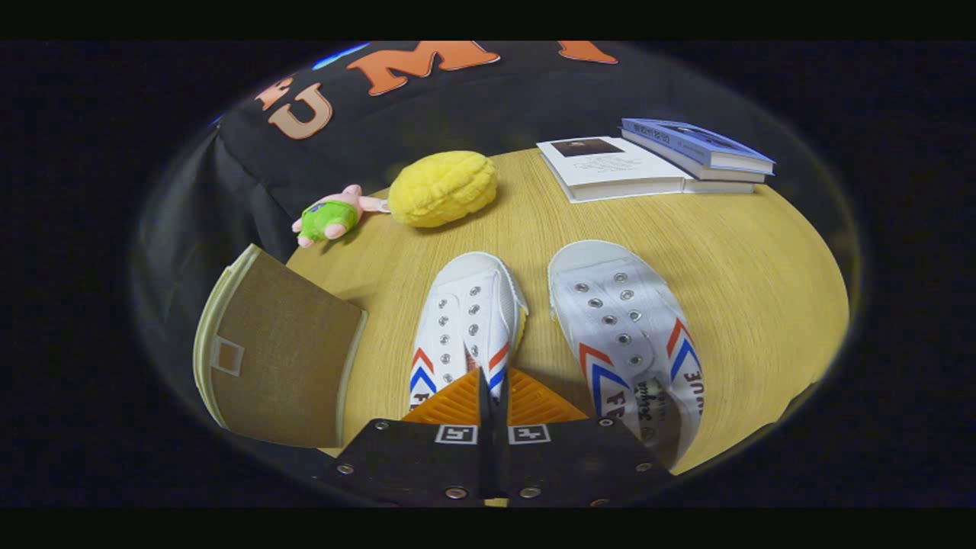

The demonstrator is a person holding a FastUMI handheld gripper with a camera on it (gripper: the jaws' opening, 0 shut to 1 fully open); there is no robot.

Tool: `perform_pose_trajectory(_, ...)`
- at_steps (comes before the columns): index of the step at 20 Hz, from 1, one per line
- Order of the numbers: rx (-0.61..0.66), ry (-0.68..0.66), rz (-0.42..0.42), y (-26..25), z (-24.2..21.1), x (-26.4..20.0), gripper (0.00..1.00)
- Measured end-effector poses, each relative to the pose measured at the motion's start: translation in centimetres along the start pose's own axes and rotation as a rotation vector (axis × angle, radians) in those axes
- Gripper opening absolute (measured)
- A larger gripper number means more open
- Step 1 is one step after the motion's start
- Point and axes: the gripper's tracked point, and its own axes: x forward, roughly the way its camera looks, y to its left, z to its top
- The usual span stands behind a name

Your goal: Open the storage box then place both shoes into the box .Put the left shoe in first, then the right shoe, with the right side of both shoes facing outward in a uniform manner.

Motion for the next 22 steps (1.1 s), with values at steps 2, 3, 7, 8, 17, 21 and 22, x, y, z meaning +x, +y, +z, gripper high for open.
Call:
perform_pose_trajectory(2, 0.003, -0.016, 0.002, 0.3, 0.4, -0.8, 0.00)
perform_pose_trajectory(3, 0.010, -0.029, 0.007, 0.5, 0.5, -1.2, 0.00)
perform_pose_trajectory(7, 0.026, -0.087, -0.004, 1.8, 1.6, -3.6, 0.00)
perform_pose_trajectory(8, 0.023, -0.105, -0.013, 2.2, 2.0, -4.2, 0.00)
perform_pose_trajectory(17, 0.104, -0.332, -0.007, 8.8, 6.6, -11.6, 0.00)
perform_pose_trajectory(21, 0.106, -0.409, 0.033, 13.9, 8.4, -13.5, 0.00)
perform_pose_trajectory(22, 0.097, -0.418, 0.045, 15.5, 8.5, -13.6, 0.00)
